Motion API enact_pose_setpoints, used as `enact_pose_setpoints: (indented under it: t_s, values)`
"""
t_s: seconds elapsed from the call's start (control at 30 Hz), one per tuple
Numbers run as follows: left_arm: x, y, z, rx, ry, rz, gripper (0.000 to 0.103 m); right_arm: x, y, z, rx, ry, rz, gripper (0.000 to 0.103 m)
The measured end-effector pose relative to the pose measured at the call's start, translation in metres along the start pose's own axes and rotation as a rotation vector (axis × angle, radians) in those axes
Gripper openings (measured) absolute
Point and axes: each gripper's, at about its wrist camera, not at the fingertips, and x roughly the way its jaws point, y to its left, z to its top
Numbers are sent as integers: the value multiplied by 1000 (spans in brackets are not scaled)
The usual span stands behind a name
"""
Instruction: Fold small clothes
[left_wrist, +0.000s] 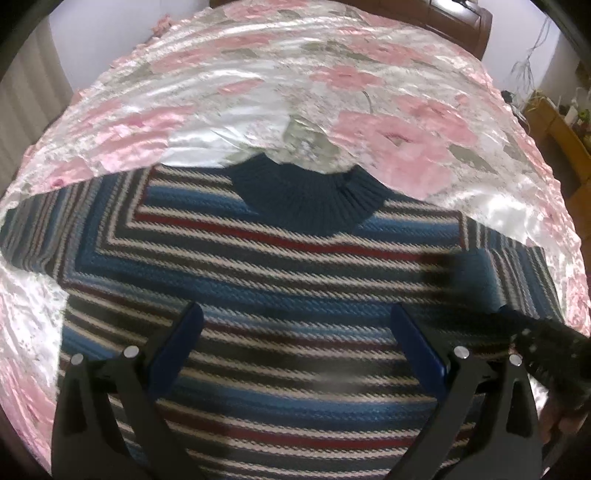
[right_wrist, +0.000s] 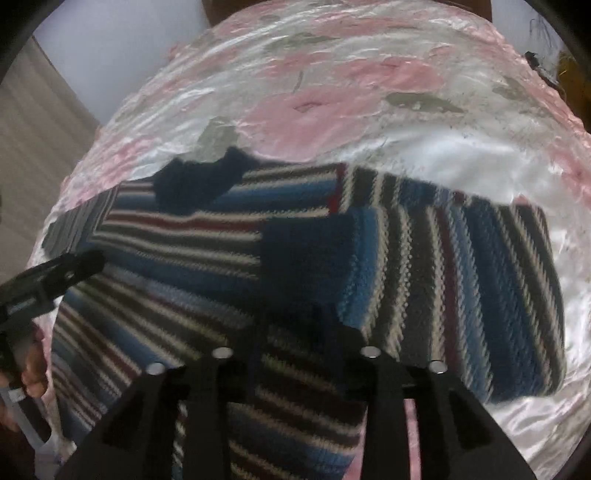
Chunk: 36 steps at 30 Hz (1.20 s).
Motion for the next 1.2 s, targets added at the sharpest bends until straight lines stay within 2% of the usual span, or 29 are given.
enact_pose_setpoints:
  t_s: [0.1, 0.13, 0.23, 0.33, 0.43, 0.47, 0.63, 0.7, 0.73, 0.8, 0.9, 0.93, 0.97, 1.03, 1.2]
  values:
    - [6, -14, -7, 15, 22, -44, 100, -27, -12, -14, 30, -65, 48, 38]
    - [8, -19, -9, 16, 33, -64, 100, -36, -18, -19, 55, -78, 36, 38]
    - [17, -42, -17, 17, 83, -158, 100, -55, -45, -41, 131, -61, -56, 39]
    - [30, -75, -23, 32, 145, -235, 100, -68, -71, -65, 179, -40, -103, 39]
    - [47, -106, -25, 50, 196, -281, 100, -76, -87, -87, 164, -2, -260, 40]
    - [54, -114, -26, 51, 210, -289, 99, -77, -91, -92, 158, 8, -288, 42]
    - [80, -140, -27, 28, 254, -325, 98, -60, -113, -112, 218, 59, -237, 44]
    - [86, -148, -30, 23, 269, -340, 84, -52, -118, -115, 239, 64, -222, 45]
    - [87, -152, -30, 27, 274, -348, 73, -49, -120, -116, 243, 62, -223, 46]
    - [86, -159, -29, 37, 265, -351, 69, -47, -121, -116, 255, 51, -219, 48]
    - [87, -168, -25, 40, 253, -379, 50, -46, -116, -117, 248, 49, -226, 49]
    - [86, -169, -24, 37, 253, -396, 35, -46, -115, -117, 246, 48, -228, 49]
    - [84, -169, -23, 31, 254, -420, 16, -47, -115, -118, 244, 48, -228, 49]
    - [79, -167, -20, 11, 226, -449, 9, -47, -114, -117, 244, 46, -222, 50]
    - [38, -145, -7, 16, 71, -492, 7, -52, -107, -119, 256, 24, -192, 52]
